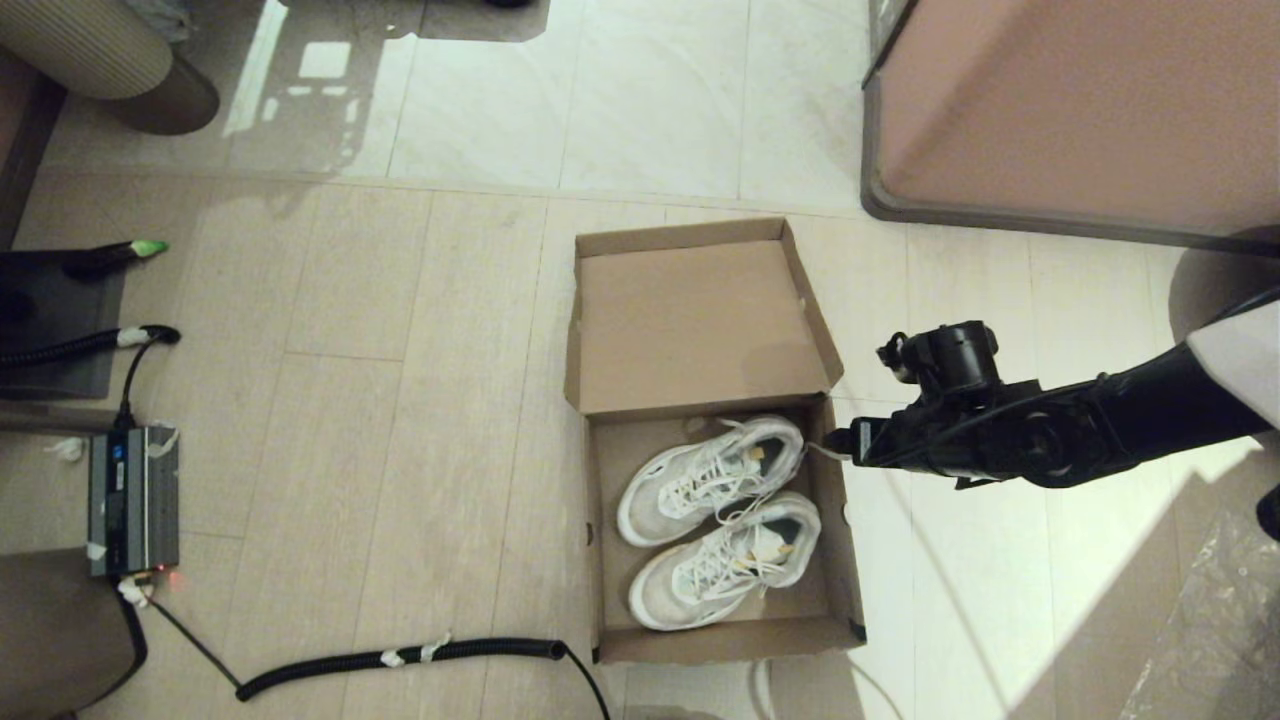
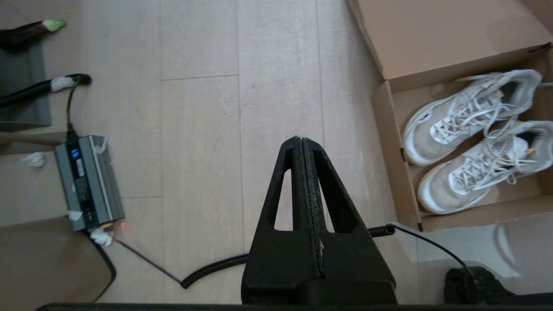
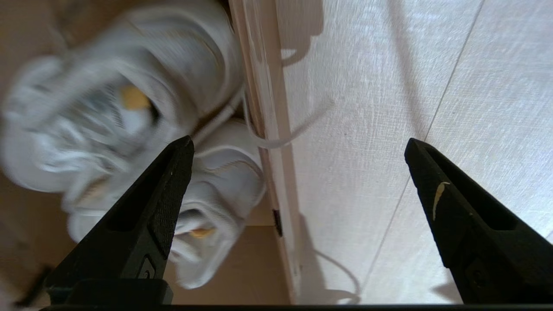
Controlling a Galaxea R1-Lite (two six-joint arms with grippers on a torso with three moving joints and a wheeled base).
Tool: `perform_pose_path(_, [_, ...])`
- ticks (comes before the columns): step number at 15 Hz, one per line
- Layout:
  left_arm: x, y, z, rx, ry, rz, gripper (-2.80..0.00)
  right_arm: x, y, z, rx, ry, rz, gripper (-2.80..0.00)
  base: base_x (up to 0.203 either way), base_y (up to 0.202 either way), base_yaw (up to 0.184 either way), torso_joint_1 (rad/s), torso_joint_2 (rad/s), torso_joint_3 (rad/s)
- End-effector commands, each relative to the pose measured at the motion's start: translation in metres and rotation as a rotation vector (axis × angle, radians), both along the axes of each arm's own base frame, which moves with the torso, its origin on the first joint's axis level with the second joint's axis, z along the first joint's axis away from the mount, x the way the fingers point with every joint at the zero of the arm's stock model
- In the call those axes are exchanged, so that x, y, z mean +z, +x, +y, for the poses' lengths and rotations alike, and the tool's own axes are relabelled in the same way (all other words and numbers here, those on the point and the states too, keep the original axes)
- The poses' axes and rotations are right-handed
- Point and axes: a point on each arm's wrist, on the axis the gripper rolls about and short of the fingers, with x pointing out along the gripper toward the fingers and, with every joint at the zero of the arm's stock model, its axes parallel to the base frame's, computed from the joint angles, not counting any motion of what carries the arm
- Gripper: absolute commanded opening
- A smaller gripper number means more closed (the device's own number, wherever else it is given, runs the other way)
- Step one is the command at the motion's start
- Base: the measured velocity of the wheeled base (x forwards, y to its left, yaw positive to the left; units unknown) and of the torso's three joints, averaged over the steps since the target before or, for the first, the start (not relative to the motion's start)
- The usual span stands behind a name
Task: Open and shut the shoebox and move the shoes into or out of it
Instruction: Close the shoe box
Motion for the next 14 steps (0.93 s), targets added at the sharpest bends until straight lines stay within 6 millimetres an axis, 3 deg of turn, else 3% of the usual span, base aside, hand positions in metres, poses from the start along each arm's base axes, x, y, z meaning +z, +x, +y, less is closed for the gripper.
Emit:
perform_pose_path(1, [0.005, 0.009, -0.001, -0.017, 0.003, 0.032, -2.80, 0.036, -0.014, -0.005, -0.043, 0.091, -0.073, 0.00, 0.000, 0.000, 0.000, 0.000, 0.00, 0.000])
perform_pose_path(4, [0.024, 0.038, -0.002, -0.063, -0.004, 0.109, -2.80, 0.065, -0.039, -0.016, -0.063, 0.234, 0.012, 0.00, 0.000, 0.000, 0.000, 0.000, 0.00, 0.000])
perform_pose_path(6, [0.034, 0.070, -0.005, -0.130, -0.032, 0.190, -2.80, 0.077, -0.045, -0.027, -0.119, 0.343, 0.022, 0.00, 0.000, 0.000, 0.000, 0.000, 0.00, 0.000])
perform_pose_path(7, [0.037, 0.086, -0.006, -0.171, -0.059, 0.227, -2.80, 0.081, -0.047, -0.032, -0.132, 0.350, 0.013, -2.80, 0.000, 0.000, 0.000, 0.000, 0.00, 0.000])
perform_pose_path(9, [0.043, 0.119, -0.011, -0.293, -0.155, 0.305, -2.80, 0.092, -0.057, -0.038, -0.143, 0.352, -0.012, -2.80, 0.000, 0.000, 0.000, 0.000, 0.00, 0.000])
perform_pose_path(12, [0.041, 0.163, -0.016, -0.382, -0.286, 0.413, -2.80, 0.119, -0.093, -0.042, -0.139, 0.342, -0.005, -2.80, 0.000, 0.000, 0.000, 0.000, 0.00, 0.000])
perform_pose_path(14, [0.036, 0.194, -0.019, -0.403, -0.346, 0.431, -2.80, 0.131, -0.105, -0.059, -0.180, 0.342, -0.021, -2.80, 0.000, 0.000, 0.000, 0.000, 0.00, 0.000])
